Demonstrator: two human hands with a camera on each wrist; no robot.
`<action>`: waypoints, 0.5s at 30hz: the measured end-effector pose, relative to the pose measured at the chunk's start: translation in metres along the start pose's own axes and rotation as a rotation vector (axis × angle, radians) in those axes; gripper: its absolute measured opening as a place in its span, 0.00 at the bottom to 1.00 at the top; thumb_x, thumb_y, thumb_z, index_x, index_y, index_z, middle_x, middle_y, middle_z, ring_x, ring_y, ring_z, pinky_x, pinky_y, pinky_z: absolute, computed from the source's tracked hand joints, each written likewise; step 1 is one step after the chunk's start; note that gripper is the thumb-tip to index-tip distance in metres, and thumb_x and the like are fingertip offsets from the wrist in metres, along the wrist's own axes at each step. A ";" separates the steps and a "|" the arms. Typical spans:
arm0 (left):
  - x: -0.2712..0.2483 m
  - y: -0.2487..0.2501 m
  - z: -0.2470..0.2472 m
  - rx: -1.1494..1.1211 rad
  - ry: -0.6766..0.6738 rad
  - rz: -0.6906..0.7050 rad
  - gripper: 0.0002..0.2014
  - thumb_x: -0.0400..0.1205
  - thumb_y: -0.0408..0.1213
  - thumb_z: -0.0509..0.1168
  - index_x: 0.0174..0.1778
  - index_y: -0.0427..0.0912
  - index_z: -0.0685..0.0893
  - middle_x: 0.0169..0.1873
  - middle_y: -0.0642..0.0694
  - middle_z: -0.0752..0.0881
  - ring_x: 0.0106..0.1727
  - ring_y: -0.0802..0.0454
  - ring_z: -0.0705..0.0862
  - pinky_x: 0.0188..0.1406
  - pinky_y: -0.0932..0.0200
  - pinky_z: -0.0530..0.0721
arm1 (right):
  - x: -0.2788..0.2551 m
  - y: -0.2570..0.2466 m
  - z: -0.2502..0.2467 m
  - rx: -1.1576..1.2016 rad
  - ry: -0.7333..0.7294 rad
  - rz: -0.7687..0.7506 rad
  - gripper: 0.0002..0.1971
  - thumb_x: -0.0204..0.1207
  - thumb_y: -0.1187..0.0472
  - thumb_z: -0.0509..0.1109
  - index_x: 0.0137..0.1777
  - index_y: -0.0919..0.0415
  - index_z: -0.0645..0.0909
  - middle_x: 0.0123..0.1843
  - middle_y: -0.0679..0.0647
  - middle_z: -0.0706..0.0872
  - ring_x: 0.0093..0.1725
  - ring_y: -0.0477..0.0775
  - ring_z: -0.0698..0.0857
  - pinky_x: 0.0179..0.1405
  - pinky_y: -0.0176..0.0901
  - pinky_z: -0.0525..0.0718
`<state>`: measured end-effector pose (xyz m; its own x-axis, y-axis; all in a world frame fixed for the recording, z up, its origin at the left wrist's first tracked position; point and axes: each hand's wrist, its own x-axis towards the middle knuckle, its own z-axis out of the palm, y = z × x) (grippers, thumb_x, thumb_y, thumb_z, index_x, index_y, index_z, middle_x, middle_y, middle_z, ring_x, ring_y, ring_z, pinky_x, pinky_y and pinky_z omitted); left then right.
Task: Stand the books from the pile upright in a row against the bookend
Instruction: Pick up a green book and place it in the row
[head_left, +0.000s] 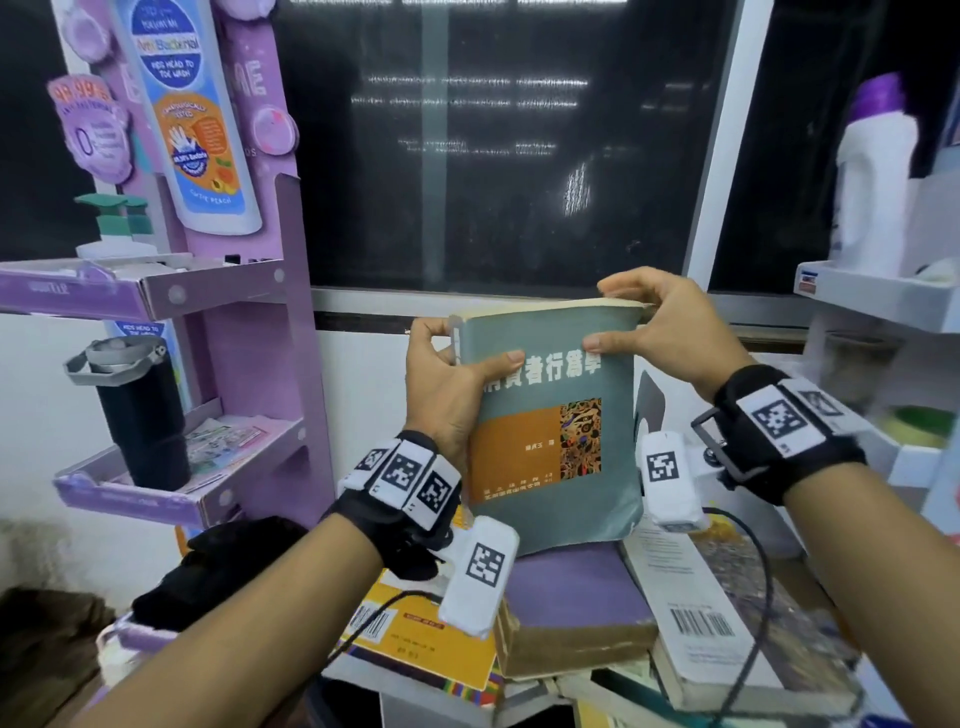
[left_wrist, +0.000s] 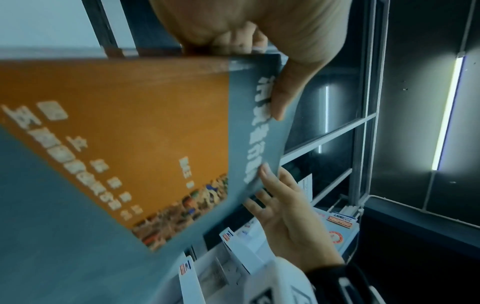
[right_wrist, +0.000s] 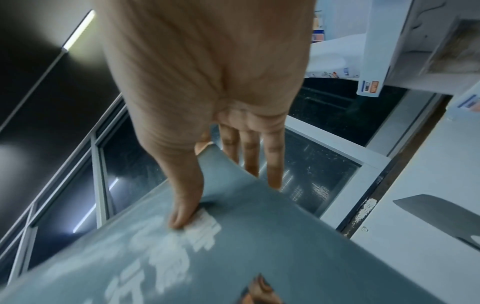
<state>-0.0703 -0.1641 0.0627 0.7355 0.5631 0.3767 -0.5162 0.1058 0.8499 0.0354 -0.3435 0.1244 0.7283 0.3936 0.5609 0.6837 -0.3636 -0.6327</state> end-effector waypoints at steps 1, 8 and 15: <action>-0.002 -0.002 0.003 0.008 0.025 0.003 0.28 0.63 0.26 0.81 0.49 0.49 0.71 0.42 0.39 0.91 0.41 0.37 0.90 0.39 0.36 0.89 | -0.001 0.001 0.004 -0.026 0.028 0.004 0.30 0.59 0.51 0.86 0.62 0.47 0.81 0.63 0.47 0.85 0.60 0.49 0.82 0.61 0.49 0.82; -0.010 -0.005 0.017 0.158 0.066 0.076 0.27 0.63 0.32 0.82 0.48 0.54 0.74 0.42 0.46 0.91 0.41 0.46 0.91 0.43 0.40 0.90 | -0.004 0.003 0.021 -0.190 0.215 0.094 0.32 0.59 0.50 0.86 0.61 0.55 0.75 0.61 0.53 0.80 0.55 0.53 0.81 0.54 0.45 0.80; -0.014 0.005 0.023 0.343 -0.147 0.152 0.20 0.68 0.45 0.78 0.54 0.47 0.82 0.48 0.49 0.89 0.49 0.50 0.89 0.44 0.53 0.90 | -0.018 0.005 0.019 0.084 0.137 0.233 0.18 0.71 0.64 0.80 0.55 0.63 0.76 0.51 0.60 0.84 0.49 0.61 0.89 0.40 0.54 0.91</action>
<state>-0.0734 -0.1901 0.0698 0.7297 0.4258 0.5351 -0.4658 -0.2635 0.8448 0.0247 -0.3365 0.1009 0.8687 0.1880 0.4583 0.4951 -0.3575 -0.7919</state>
